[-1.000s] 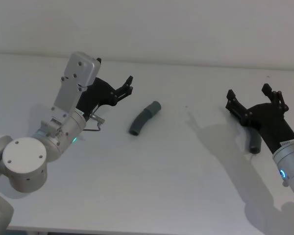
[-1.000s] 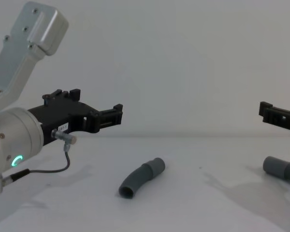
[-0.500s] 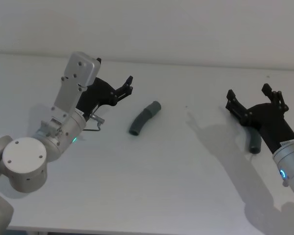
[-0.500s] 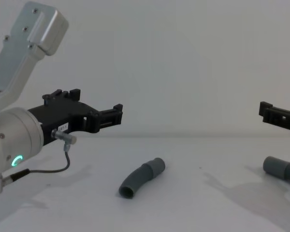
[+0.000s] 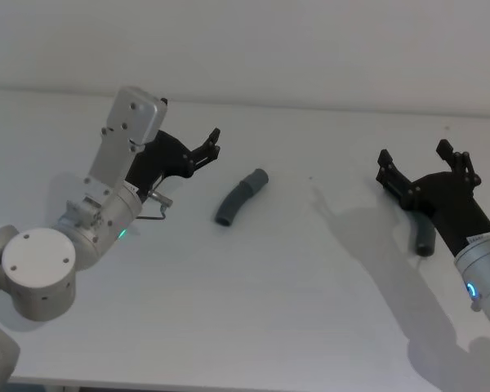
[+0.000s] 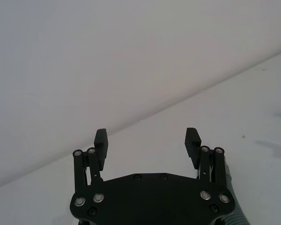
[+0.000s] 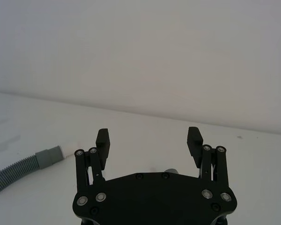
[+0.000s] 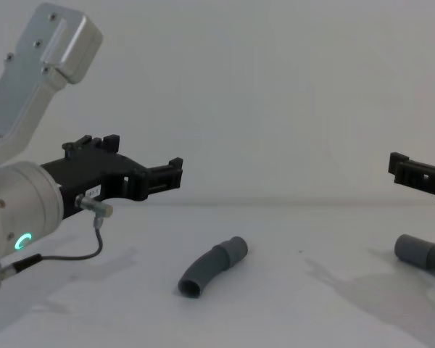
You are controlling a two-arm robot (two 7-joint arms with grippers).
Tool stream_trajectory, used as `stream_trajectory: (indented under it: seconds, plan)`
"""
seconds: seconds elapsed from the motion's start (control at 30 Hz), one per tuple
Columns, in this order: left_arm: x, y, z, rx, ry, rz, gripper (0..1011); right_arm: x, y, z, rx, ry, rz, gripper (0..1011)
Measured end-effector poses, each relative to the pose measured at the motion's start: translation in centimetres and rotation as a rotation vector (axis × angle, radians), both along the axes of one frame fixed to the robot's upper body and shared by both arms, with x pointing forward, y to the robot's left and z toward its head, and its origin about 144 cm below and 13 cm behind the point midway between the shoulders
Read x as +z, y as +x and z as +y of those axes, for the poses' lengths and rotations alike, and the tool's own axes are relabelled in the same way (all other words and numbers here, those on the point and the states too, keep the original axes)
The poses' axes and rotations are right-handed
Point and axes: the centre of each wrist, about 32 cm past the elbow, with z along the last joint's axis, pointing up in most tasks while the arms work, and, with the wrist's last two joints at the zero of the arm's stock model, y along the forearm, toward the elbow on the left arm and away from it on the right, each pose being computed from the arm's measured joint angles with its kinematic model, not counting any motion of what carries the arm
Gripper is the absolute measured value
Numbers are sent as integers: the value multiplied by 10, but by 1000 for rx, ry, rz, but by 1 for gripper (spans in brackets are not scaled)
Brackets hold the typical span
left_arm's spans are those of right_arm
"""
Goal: Use both hands to pick up one end of the pipe from the table, align the ends, and insert them.
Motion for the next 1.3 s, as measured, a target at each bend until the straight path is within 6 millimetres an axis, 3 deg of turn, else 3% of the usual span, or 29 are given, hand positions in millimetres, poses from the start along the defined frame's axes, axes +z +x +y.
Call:
stream_trajectory:
  seconds: [0.63,1.3]
  plan:
    - [25,-9,13,-37,112,192,1000,0,0,0,0,0,0,1004]
    - [56,-5,-5,-139,160,361,1000,0,0,0,0,0,0,1004]
